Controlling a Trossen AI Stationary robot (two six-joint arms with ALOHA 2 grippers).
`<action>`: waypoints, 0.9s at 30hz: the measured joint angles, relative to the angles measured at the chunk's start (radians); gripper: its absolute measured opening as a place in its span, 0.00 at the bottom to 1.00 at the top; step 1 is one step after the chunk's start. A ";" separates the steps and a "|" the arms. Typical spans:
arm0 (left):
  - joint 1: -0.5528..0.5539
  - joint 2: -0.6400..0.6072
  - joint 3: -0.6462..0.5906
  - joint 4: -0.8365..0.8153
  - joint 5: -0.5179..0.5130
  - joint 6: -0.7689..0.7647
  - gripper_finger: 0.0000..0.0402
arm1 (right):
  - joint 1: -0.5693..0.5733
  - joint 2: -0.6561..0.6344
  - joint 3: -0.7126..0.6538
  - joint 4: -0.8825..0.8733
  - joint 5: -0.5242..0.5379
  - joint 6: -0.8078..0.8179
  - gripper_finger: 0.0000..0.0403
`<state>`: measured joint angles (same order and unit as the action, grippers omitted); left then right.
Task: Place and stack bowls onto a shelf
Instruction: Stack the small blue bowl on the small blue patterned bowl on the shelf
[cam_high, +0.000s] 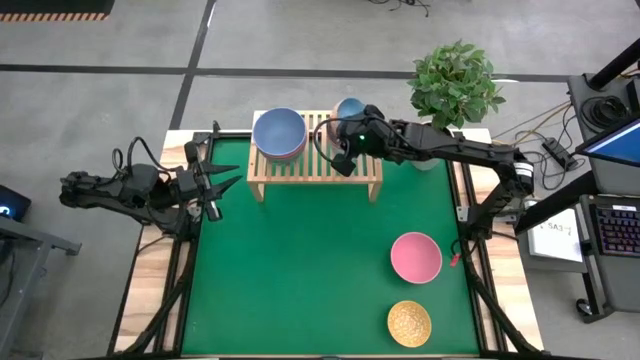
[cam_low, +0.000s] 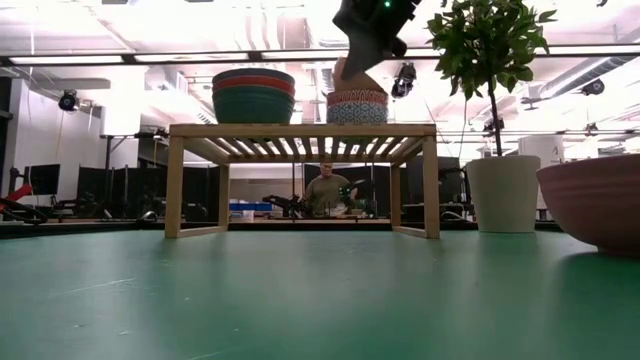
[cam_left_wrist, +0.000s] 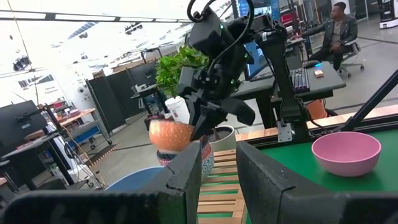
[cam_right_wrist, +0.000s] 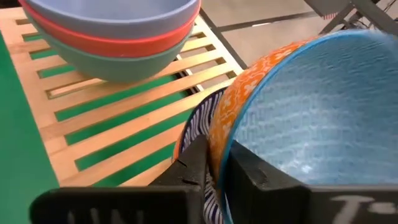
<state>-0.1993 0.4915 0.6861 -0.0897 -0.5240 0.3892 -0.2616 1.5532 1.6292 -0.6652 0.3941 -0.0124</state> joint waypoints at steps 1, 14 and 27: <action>0.000 0.000 0.000 0.000 0.000 0.001 0.21 | -0.001 0.000 0.000 -0.001 -0.002 0.000 0.12; 0.000 0.000 0.000 0.000 0.000 0.001 0.21 | -0.001 -0.039 0.000 0.058 0.002 0.057 0.36; 0.000 0.000 0.000 -0.003 0.000 0.005 0.21 | -0.018 -0.005 -0.029 0.308 0.143 0.020 0.10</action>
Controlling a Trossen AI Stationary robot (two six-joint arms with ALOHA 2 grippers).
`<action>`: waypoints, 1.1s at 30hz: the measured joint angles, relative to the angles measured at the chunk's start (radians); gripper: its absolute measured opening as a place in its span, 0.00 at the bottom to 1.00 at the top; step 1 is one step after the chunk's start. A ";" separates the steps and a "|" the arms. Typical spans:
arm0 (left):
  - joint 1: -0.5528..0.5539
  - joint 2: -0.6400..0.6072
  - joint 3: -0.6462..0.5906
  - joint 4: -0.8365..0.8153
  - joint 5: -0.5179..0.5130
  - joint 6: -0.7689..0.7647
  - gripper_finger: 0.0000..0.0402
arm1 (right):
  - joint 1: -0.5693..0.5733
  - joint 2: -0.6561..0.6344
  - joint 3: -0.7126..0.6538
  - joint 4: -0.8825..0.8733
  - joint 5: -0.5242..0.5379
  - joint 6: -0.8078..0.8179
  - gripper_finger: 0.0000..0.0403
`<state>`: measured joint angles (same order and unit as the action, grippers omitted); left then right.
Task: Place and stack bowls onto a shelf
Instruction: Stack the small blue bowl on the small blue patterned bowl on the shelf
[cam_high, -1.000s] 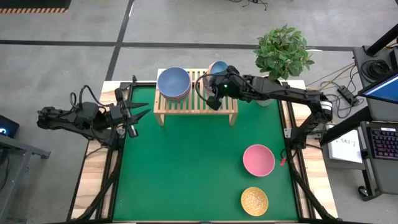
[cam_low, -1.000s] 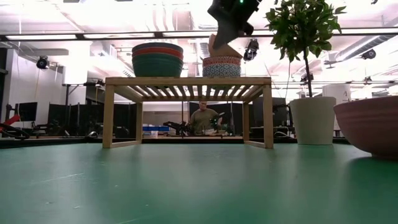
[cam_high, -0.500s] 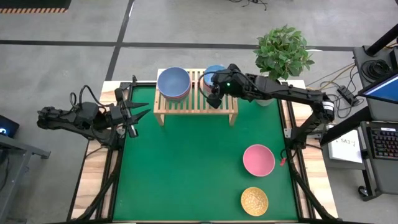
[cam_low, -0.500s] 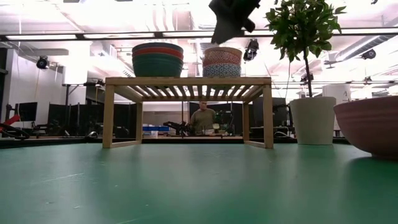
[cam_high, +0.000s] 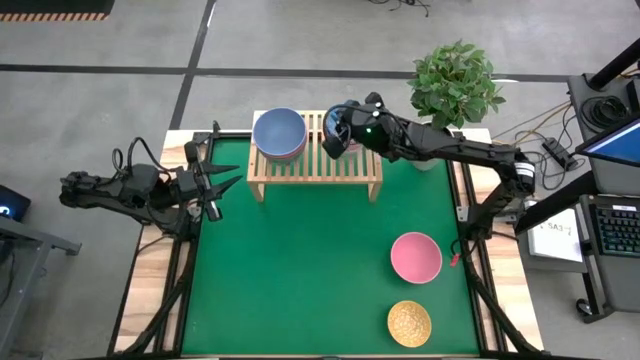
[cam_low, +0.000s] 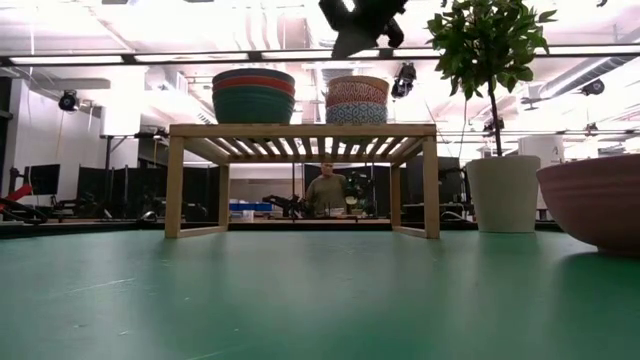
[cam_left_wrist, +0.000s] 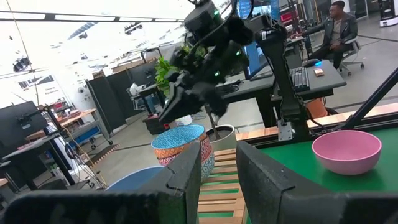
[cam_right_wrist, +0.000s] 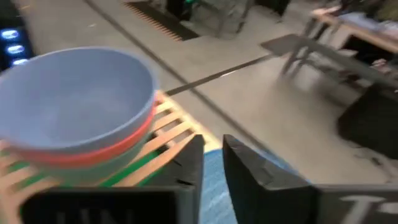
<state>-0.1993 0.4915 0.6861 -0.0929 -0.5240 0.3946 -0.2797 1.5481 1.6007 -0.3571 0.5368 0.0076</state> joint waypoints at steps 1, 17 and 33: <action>0.000 0.000 0.000 0.000 0.000 0.000 0.21 | -0.005 0.012 -0.002 0.028 0.009 -0.008 0.06; 0.000 0.000 0.000 -0.012 0.000 0.001 0.21 | -0.107 0.137 -0.004 0.122 -0.066 0.066 0.03; 0.000 0.000 0.000 -0.013 0.000 0.001 0.21 | -0.070 0.048 -0.004 0.083 0.046 0.061 0.03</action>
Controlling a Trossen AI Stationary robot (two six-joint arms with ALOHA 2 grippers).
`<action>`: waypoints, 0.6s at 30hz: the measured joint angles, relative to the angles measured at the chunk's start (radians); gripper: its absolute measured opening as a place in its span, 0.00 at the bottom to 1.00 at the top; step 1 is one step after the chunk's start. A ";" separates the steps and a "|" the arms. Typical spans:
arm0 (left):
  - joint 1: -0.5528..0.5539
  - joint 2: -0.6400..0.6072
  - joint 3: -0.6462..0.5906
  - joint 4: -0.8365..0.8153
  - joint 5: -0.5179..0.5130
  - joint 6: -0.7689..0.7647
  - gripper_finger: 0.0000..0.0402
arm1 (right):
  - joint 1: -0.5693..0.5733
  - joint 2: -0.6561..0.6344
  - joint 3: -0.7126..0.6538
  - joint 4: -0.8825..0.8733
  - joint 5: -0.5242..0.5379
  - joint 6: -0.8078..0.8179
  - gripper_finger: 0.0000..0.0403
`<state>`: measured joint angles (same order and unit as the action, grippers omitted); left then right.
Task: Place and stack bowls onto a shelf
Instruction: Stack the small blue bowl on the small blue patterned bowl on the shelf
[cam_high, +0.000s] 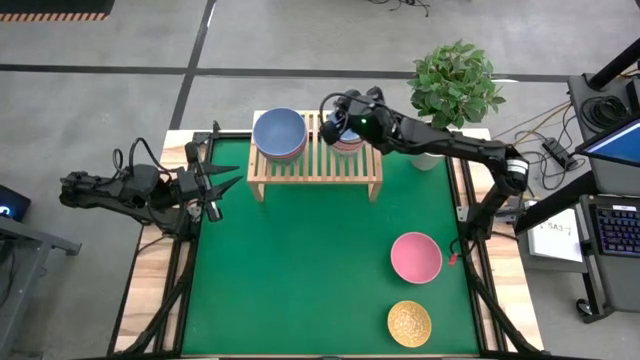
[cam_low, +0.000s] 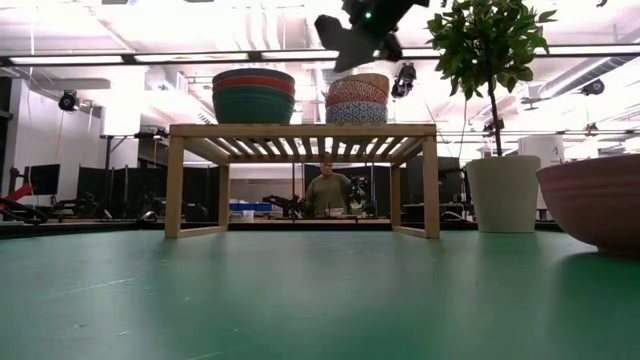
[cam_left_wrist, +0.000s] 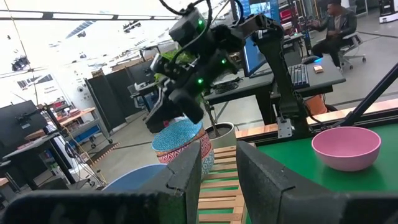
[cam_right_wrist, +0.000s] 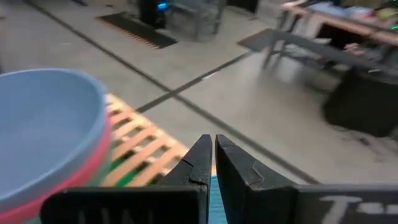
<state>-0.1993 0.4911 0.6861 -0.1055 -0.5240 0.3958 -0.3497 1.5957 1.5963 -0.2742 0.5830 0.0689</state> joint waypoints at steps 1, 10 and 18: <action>0.000 0.000 0.000 0.000 0.000 0.000 0.21 | 0.000 -0.002 -0.002 -0.001 0.025 -0.007 0.03; 0.000 0.000 0.000 0.000 0.000 0.000 0.21 | -0.019 -0.002 -0.122 0.005 0.051 0.056 0.03; 0.000 0.000 0.000 -0.001 0.000 0.000 0.21 | -0.019 -0.005 -0.164 0.027 0.054 0.111 0.03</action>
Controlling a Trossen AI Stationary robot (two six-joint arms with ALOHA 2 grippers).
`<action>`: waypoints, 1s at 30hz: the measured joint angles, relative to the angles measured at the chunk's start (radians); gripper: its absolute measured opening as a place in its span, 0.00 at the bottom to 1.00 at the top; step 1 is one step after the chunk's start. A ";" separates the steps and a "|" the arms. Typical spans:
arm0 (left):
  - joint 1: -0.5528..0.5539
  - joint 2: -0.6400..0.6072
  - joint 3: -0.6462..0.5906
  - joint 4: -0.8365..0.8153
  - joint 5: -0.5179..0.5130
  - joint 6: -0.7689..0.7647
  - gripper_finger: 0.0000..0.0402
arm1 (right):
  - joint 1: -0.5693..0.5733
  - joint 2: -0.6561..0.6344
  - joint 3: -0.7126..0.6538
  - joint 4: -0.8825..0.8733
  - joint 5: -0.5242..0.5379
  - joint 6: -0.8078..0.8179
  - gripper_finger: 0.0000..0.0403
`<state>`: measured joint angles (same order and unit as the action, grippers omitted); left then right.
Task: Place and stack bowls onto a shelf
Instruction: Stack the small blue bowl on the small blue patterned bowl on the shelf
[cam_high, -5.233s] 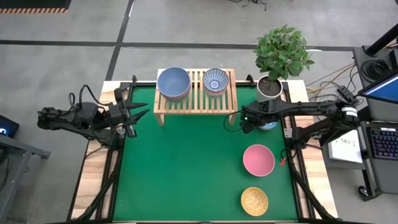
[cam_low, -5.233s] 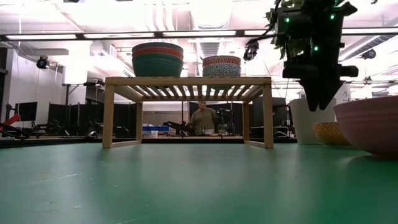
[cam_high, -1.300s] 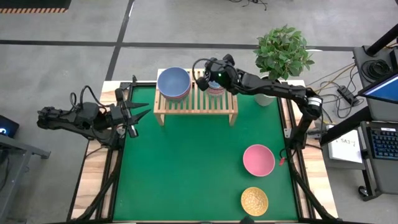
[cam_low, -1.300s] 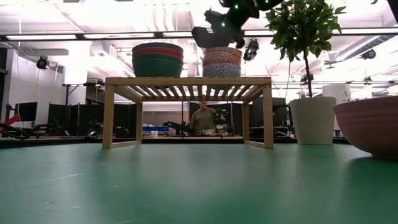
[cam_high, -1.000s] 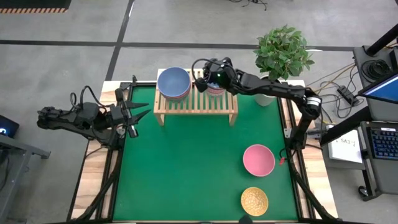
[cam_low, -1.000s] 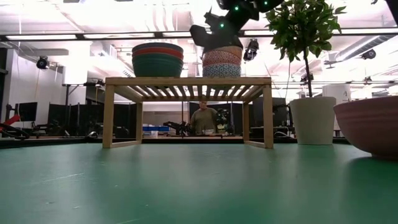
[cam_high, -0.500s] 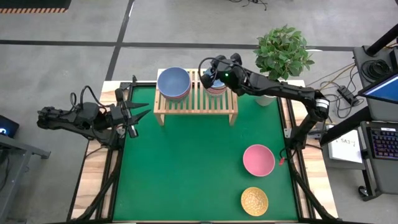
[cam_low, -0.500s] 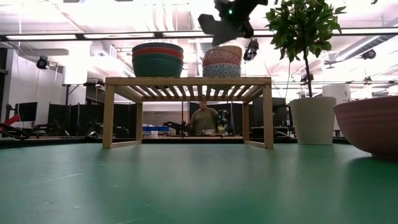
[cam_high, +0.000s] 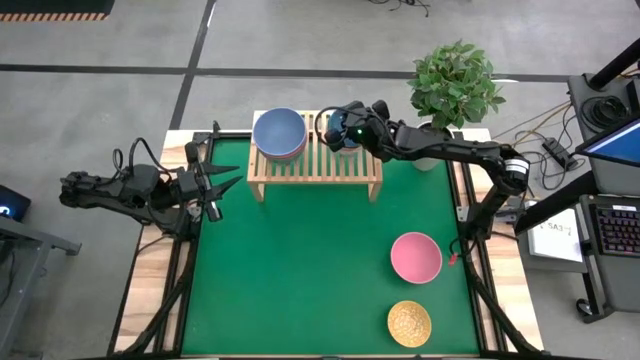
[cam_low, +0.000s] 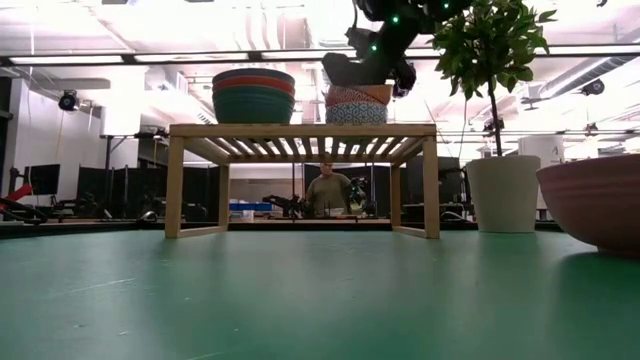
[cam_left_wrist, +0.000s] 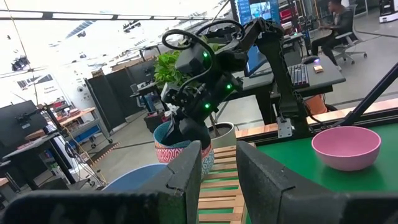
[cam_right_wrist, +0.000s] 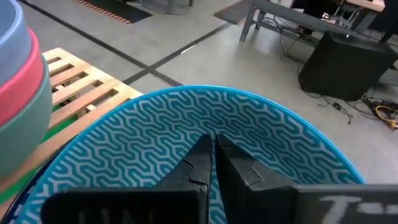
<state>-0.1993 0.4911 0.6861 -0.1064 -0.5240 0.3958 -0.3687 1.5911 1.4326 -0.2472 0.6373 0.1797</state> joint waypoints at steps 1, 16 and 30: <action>0.000 0.000 0.000 0.000 0.000 0.000 0.21 | 0.000 -0.004 -0.001 0.002 0.000 -0.002 0.03; 0.000 0.000 0.000 0.000 0.000 0.006 0.21 | 0.043 -0.006 0.000 0.202 -0.182 -0.040 0.03; 0.000 0.000 0.000 -0.007 0.000 0.006 0.21 | 0.042 -0.014 -0.002 0.119 -0.090 -0.030 0.03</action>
<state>-0.1993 0.4911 0.6861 -0.1131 -0.5240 0.4023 -0.3271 1.5772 1.4311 -0.1283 0.5475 0.1496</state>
